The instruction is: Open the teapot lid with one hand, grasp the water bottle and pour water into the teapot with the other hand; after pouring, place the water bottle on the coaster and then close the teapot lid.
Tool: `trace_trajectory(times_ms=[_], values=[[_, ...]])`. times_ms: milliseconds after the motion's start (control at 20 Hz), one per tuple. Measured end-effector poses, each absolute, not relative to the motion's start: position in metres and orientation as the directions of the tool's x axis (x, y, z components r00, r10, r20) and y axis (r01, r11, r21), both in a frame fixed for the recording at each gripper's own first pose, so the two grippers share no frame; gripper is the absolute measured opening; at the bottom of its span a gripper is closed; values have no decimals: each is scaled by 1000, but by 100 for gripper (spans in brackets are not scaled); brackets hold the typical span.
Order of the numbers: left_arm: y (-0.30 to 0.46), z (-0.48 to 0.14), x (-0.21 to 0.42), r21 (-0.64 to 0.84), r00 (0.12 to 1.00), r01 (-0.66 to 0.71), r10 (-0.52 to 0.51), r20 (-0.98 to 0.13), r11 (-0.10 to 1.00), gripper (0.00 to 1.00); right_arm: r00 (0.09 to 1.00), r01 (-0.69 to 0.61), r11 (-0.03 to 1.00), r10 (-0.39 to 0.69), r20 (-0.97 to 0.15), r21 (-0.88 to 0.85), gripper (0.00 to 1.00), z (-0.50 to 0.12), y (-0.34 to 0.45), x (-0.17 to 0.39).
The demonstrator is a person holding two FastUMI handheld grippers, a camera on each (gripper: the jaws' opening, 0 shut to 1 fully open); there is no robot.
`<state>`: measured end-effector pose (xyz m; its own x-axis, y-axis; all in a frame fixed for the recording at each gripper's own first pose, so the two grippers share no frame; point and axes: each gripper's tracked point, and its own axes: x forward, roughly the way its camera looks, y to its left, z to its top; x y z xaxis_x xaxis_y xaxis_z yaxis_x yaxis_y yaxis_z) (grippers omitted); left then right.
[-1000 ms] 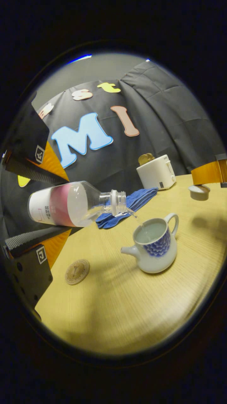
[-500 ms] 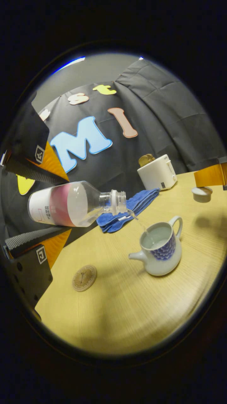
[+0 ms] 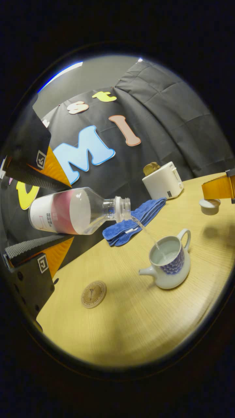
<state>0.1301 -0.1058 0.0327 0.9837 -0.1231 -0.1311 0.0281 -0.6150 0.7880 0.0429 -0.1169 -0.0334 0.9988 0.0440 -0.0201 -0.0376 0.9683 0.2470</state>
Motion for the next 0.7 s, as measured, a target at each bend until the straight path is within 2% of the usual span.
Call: trace_trajectory(times_ms=[700], values=[[-114, 42, 128, 720, 984, -24, -141, -104, -694, 85, 998, -48, 964, 55, -19, 262, 6, -34, -116, 41]])
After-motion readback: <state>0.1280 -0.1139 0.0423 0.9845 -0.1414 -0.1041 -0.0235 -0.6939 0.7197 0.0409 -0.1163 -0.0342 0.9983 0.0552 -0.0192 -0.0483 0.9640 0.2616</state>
